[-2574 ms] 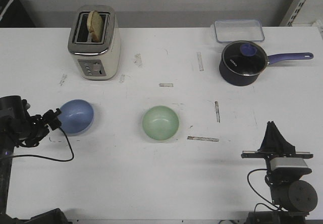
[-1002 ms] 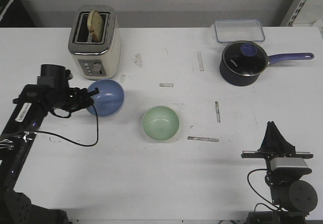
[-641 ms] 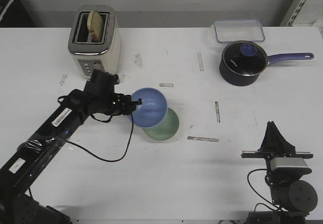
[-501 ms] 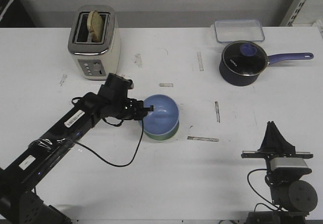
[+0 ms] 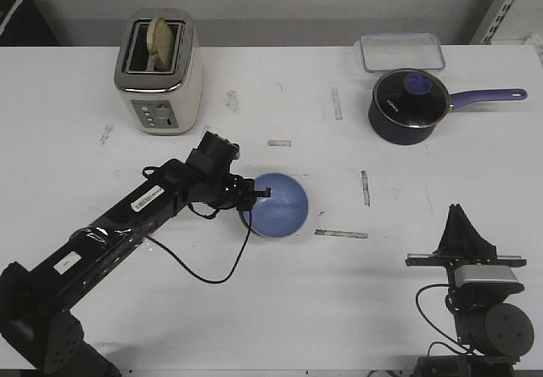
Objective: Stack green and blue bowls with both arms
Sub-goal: 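Carry the blue bowl over the green bowl and lower it inside, then open the left gripper and retract it to rest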
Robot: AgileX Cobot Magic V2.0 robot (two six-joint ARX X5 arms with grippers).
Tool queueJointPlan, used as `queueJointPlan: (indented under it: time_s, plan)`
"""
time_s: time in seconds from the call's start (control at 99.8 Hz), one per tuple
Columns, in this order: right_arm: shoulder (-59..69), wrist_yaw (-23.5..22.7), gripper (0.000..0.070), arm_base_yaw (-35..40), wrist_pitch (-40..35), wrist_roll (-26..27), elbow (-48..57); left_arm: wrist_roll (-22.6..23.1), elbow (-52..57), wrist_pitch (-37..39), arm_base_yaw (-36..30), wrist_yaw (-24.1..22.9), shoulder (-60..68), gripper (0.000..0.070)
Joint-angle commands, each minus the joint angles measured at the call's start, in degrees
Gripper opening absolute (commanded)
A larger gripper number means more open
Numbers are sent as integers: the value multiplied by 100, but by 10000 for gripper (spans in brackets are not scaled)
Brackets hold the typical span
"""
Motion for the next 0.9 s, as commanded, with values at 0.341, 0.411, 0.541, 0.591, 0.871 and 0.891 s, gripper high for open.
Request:
queueJointPlan:
  time_s: [0.341,0.411,0.541,0.591,0.871,0.891]
  plan:
    - [-9,2,13,17,63,-28,2,28,131,188,-33,13,-393,254]
    - [-9,2,13,17,63,-28,2,70,131,188,-24,11,-553,260]
    - [-9,2,13,17,63,-28,2,599,125,269,7,11,-885,258]
    - [-9,2,13,17,63,-28,2,973,87,374,26,11,-1019,257]
    - [-9,2,13,17,63,-28,2,2822,-1231,2181,356,11,-2179,242]
    - [-9,2,12,17,63,-28,2,2883,-1357,2312,400,11,-2277,239]
